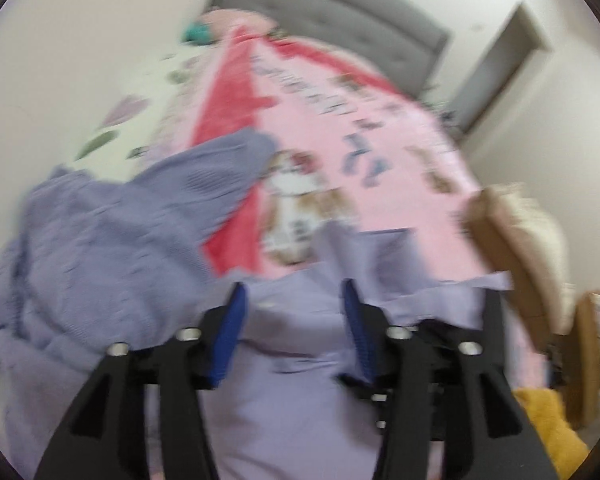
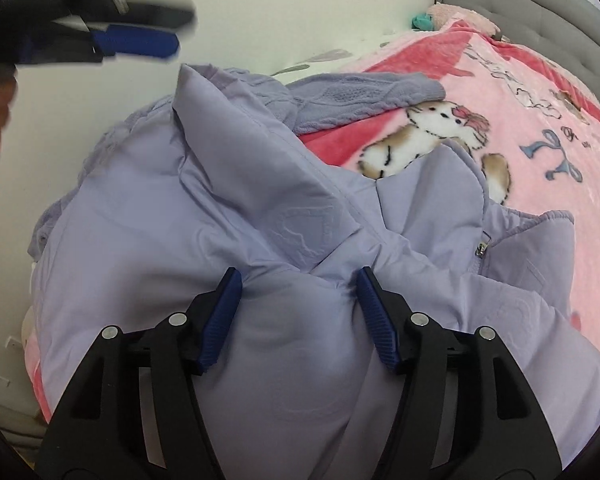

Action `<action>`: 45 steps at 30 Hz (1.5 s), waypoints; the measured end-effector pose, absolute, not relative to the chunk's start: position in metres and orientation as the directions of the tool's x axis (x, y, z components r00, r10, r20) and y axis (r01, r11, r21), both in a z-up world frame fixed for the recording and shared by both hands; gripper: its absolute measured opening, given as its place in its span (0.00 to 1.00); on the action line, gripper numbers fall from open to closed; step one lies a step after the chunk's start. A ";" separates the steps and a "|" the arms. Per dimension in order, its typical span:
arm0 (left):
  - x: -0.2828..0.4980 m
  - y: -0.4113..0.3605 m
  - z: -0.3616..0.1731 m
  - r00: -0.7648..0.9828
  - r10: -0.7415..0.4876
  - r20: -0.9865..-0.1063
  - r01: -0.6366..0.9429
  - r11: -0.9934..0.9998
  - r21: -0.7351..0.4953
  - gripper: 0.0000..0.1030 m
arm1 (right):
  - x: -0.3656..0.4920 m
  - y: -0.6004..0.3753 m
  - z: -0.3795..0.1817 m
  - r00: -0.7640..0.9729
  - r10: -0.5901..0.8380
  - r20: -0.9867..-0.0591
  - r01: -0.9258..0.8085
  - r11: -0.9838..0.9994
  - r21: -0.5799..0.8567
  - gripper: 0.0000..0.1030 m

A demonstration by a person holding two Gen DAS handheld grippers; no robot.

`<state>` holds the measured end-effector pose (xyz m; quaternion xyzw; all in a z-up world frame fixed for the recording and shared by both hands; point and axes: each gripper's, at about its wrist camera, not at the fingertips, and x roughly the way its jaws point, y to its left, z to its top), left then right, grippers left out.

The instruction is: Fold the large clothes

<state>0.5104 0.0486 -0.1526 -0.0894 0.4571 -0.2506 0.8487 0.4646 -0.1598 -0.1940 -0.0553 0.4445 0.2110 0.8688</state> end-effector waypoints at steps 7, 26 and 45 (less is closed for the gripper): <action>0.481 0.003 -0.198 0.336 -0.399 -0.853 0.499 0.844 -0.198 0.73 | 0.418 -0.179 -0.158 0.701 0.306 -0.644 -0.360 0.931 0.050 0.66; 0.519 -0.006 -0.256 0.318 -0.130 -0.939 0.144 0.986 -0.087 0.73 | 0.320 -0.390 -0.197 0.599 -0.192 -0.777 0.094 0.981 -0.170 0.87; 0.393 0.070 -0.238 0.462 -0.232 -0.856 0.258 0.959 -0.121 0.95 | 0.221 -0.377 -0.172 0.807 -0.089 -0.584 0.191 0.975 0.116 0.92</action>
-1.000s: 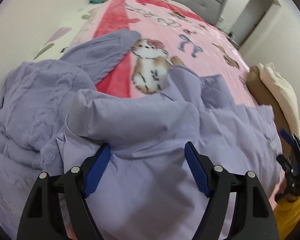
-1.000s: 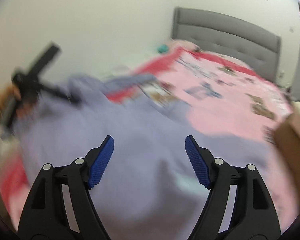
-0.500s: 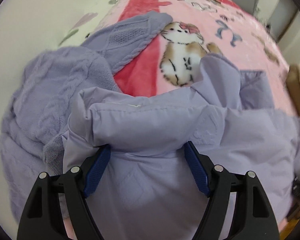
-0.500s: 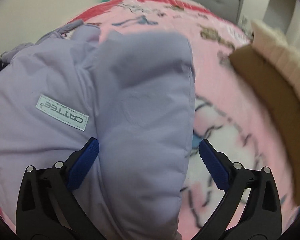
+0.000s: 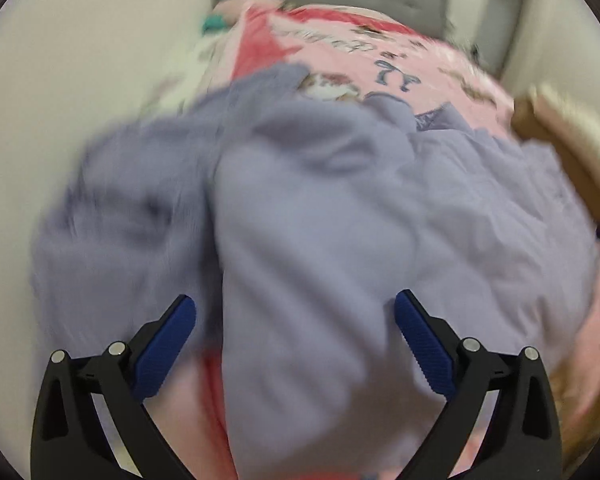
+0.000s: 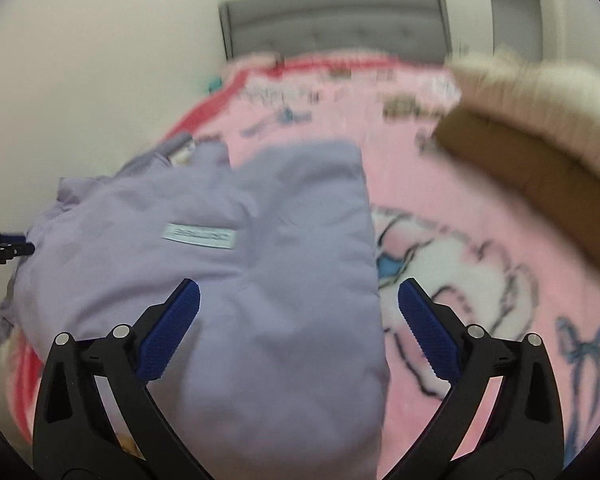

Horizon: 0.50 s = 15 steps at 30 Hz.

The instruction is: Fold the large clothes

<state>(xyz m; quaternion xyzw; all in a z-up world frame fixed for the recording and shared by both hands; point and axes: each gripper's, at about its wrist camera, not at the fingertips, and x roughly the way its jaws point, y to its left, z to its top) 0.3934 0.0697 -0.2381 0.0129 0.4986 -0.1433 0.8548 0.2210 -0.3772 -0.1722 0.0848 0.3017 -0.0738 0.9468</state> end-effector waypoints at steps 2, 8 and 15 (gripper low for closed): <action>0.393 0.087 -0.247 0.422 -0.344 -0.839 0.214 0.937 -0.276 0.95 | 0.204 -0.374 -0.162 0.843 -0.100 -0.528 0.185 0.977 0.111 0.92; 0.407 0.102 -0.279 0.252 -0.566 -0.785 0.141 0.824 -0.549 0.95 | 0.191 -0.366 -0.150 0.841 -0.162 -0.516 0.208 0.978 0.032 0.92; 0.431 0.090 -0.302 0.177 -0.604 -0.777 0.185 0.796 -0.577 0.96 | 0.178 -0.353 -0.152 0.814 -0.202 -0.545 0.187 0.979 -0.085 0.92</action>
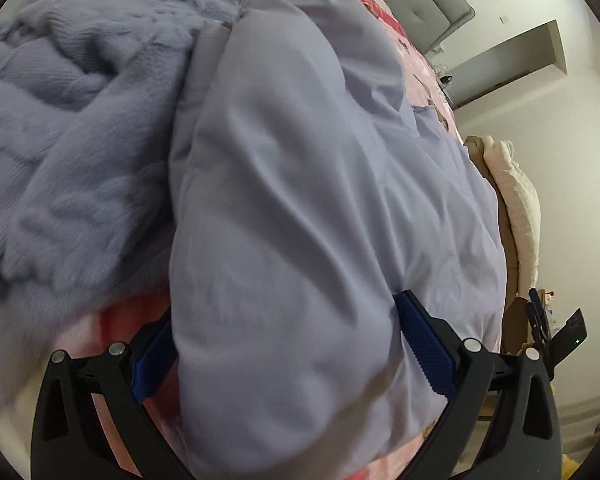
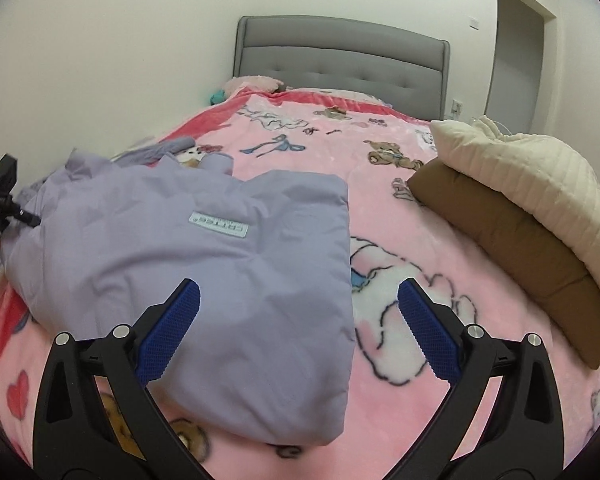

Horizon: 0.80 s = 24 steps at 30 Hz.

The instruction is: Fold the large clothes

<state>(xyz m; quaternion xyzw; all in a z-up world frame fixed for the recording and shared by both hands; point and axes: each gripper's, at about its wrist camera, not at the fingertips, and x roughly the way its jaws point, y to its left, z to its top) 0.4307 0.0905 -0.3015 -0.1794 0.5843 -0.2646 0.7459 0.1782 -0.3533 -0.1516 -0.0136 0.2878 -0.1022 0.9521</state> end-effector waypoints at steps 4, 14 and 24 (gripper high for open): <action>0.448 0.084 -0.315 0.104 -0.655 -0.749 0.143 0.755 -0.640 0.96 | 0.182 -0.355 -0.156 0.794 -0.216 -0.568 0.187 0.976 -0.110 0.92; 0.450 0.051 -0.312 -0.045 -0.733 -0.678 0.208 0.657 -0.724 0.95 | 0.189 -0.405 -0.156 0.791 -0.118 -0.600 0.233 0.965 0.118 0.92; 0.459 0.044 -0.334 -0.080 -0.761 -0.644 0.151 0.630 -0.762 0.96 | 0.256 -0.472 -0.223 0.574 0.199 -0.794 0.232 0.891 0.391 0.92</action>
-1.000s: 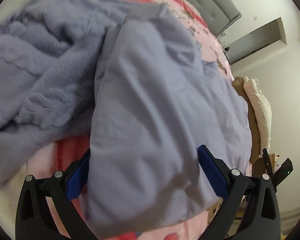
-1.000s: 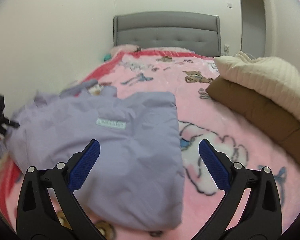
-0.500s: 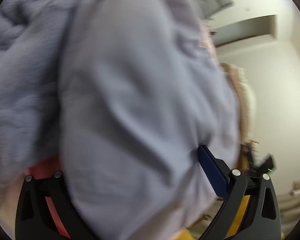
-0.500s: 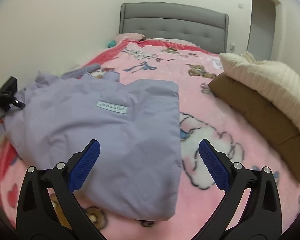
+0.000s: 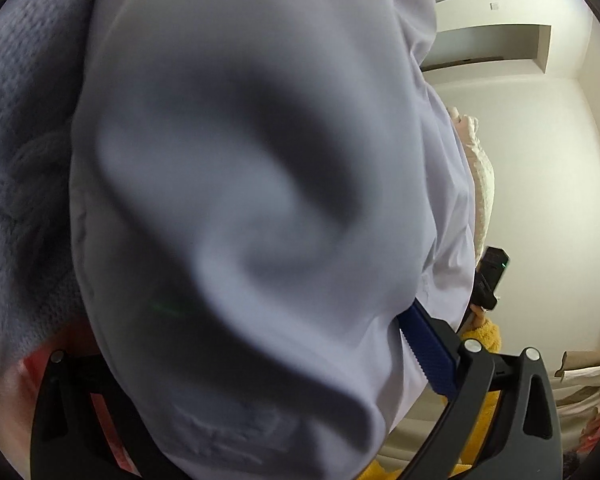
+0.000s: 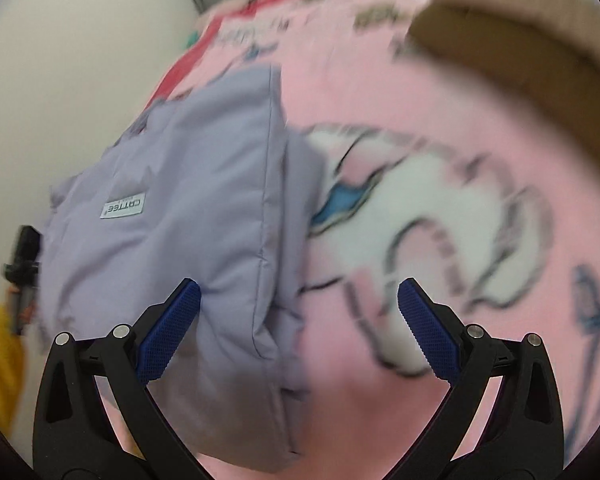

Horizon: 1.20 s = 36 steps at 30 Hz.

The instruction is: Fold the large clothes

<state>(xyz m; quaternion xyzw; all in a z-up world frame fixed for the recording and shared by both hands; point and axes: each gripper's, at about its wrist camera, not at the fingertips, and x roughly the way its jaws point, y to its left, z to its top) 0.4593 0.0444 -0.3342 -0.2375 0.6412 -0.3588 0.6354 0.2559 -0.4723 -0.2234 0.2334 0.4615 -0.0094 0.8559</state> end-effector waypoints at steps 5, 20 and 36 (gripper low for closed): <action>0.451 0.048 -0.333 -0.041 -0.775 -0.631 0.127 0.622 -0.773 0.96 | 0.282 -0.479 -0.254 0.486 0.380 -0.787 0.221 0.818 0.532 0.92; 0.446 0.028 -0.330 0.015 -0.741 -0.671 0.010 0.671 -0.741 0.96 | 0.300 -0.469 -0.287 0.466 0.565 -0.680 0.313 0.614 0.725 0.93; 0.415 0.000 -0.292 0.209 -0.562 -0.800 -0.063 0.809 -0.585 0.40 | 0.297 -0.394 -0.234 0.560 0.317 -0.766 0.288 0.792 0.538 0.29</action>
